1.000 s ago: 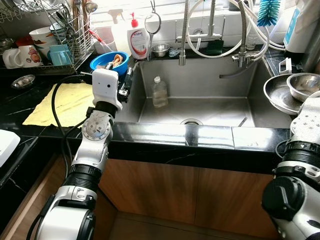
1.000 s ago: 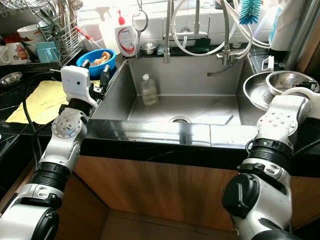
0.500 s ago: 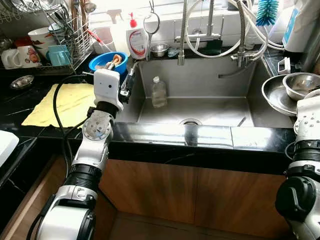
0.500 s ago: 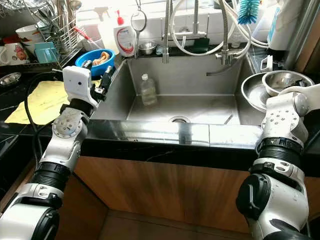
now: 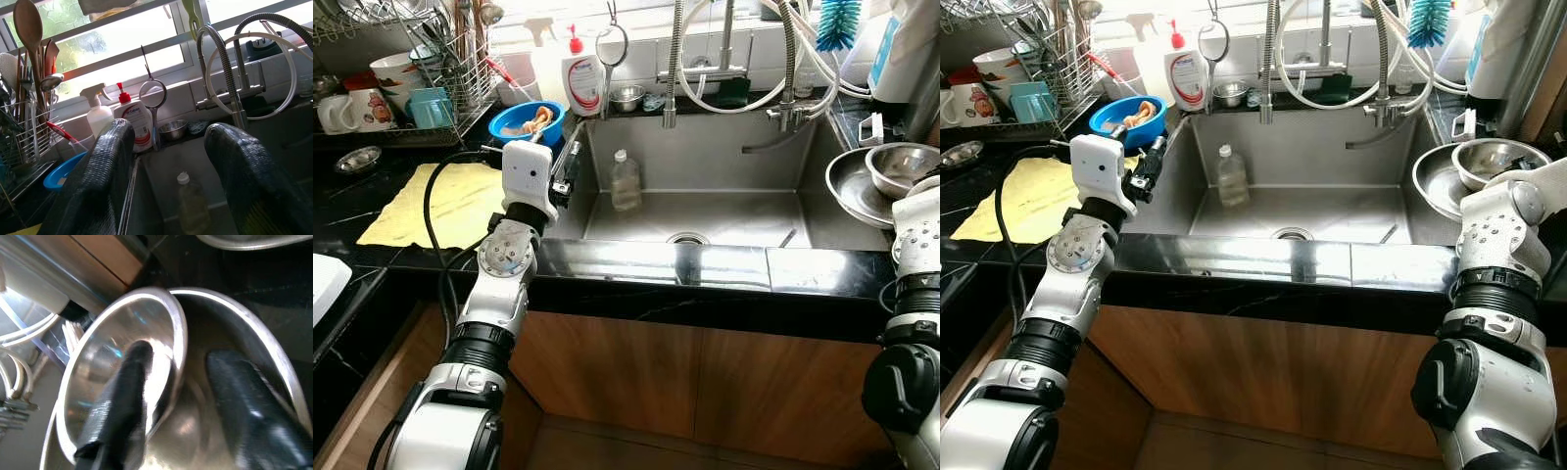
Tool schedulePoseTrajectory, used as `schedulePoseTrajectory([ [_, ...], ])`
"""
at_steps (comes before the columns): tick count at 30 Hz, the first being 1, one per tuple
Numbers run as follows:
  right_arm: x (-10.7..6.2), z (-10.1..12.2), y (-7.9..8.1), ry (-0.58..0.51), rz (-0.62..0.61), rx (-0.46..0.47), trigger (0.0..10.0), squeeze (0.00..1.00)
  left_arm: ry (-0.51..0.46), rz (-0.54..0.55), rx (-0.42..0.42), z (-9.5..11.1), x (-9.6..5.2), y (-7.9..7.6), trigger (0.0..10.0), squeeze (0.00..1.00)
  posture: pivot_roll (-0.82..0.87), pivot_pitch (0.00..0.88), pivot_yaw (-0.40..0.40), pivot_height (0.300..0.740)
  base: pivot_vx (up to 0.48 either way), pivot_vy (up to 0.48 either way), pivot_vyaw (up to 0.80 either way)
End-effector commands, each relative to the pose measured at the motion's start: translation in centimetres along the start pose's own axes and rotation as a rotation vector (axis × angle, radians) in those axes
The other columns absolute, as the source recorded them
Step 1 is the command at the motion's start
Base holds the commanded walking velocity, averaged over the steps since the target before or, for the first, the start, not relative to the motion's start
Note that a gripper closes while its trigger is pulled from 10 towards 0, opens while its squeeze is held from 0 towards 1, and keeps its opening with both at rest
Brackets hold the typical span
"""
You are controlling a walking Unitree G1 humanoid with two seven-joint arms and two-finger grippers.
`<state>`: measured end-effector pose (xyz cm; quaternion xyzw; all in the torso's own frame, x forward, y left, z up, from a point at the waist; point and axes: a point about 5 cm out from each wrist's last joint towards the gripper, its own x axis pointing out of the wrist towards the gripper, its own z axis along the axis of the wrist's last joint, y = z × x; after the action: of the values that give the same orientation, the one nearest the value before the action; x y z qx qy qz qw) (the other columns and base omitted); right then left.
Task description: Kitchen organization
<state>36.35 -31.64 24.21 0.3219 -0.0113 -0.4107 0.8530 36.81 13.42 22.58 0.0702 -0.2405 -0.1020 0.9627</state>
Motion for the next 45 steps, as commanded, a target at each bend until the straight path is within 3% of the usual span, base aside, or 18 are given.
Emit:
schedulePoseTrajectory([
  [1,-0.2,0.1,0.6,0.006,0.009,-0.008,0.0,0.0,-0.01,-0.004,0.006,0.4,0.3,0.2,10.0,0.0,-0.2,0.0,0.146,0.74,0.0,0.0,0.0],
  [26,-0.5,1.7,0.4,-0.1,-0.052,0.019,0.0,0.0,0.003,-0.032,0.005,0.1,0.3,-0.1,10.0,0.0,-0.2,0.0,0.147,0.74,0.0,0.0,0.0],
  [28,-0.9,2.7,1.0,-0.176,-0.026,0.059,0.0,0.0,0.002,-0.031,0.005,0.1,0.3,-0.1,10.0,0.0,-0.2,0.0,0.146,0.74,0.0,0.0,0.0],
  [32,-2.2,4.0,2.8,-0.335,0.083,-0.07,0.0,0.0,0.0,-0.025,0.005,0.2,0.2,-0.1,10.0,0.0,-0.19,0.0,0.143,0.74,0.0,0.0,0.0],
  [36,-3.3,4.3,4.5,-0.412,0.214,-0.124,0.0,0.0,-0.001,-0.018,0.003,0.1,0.2,-0.1,10.0,0.0,-0.19,0.0,0.141,0.74,0.0,0.0,0.0],
  [37,-3.9,4.3,5.5,-0.44,0.286,-0.154,4.5,0.0,-0.001,-0.016,0.003,0.1,0.1,-0.1,10.0,0.0,-0.19,0.0,0.141,0.74,0.0,0.0,0.0],
  [38,-4.3,4.1,6.4,-0.458,0.353,-0.196,10.0,0.0,0.0,-0.014,0.004,0.1,0.1,-0.1,10.0,0.0,-0.19,0.0,0.139,0.74,0.0,0.0,0.0],
  [40,-5.5,2.2,8.9,-0.379,0.593,-0.29,10.0,0.0,0.003,-0.003,0.008,0.0,0.0,0.0,10.0,0.0,-0.19,0.0,0.139,0.74,0.0,0.0,0.0],
  [41,-5.6,1.9,9.2,-0.365,0.623,-0.304,10.0,0.0,0.003,-0.003,0.008,0.0,0.0,0.1,10.0,0.0,-0.19,0.0,0.139,0.74,0.0,0.0,0.0],
  [43,-7.5,-1.1,11.0,-0.295,0.882,-0.456,10.0,0.0,0.006,0.003,0.008,0.0,0.0,0.1,10.0,0.0,-0.2,0.0,0.135,0.74,0.0,0.0,0.0],
  [45,-8.0,-2.3,11.3,-0.266,0.952,-0.517,10.0,0.0,0.006,0.005,0.008,-0.1,0.0,0.1,10.0,0.0,-0.19,0.0,0.131,0.74,0.0,0.0,0.0],
])
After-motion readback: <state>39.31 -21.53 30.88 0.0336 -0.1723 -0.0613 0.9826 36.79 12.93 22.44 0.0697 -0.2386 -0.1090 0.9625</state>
